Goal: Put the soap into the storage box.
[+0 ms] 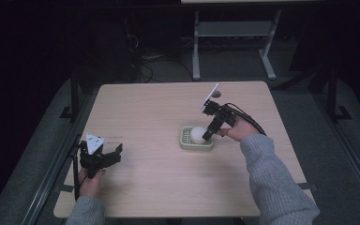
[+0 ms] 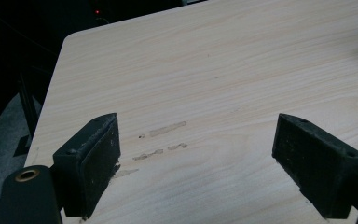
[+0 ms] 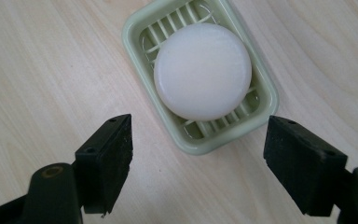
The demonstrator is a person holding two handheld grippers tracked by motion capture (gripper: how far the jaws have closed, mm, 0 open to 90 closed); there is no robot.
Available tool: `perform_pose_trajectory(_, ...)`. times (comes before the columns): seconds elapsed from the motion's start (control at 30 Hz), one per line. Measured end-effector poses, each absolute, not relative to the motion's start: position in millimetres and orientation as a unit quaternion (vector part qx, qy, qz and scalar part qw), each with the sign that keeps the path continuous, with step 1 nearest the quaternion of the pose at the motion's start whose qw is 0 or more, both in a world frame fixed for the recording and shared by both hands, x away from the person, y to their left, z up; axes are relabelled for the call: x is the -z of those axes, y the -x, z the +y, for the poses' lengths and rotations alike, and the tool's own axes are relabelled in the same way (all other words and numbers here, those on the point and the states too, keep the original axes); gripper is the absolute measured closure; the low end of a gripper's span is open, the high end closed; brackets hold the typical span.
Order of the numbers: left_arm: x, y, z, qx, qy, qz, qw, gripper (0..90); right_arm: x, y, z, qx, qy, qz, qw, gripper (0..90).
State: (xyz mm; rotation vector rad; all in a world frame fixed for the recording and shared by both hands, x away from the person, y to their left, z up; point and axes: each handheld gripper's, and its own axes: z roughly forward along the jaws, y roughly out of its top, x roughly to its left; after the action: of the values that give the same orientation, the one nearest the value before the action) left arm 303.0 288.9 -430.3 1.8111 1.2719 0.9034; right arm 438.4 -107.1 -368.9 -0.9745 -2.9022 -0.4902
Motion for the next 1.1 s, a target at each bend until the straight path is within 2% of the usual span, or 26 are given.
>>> perform_pose_trajectory(1.1,430,-303,288,-0.353,-0.707,0.492,0.365,14.8,368,-406,-164,0.181,0.348,-0.920,0.012,24.1)
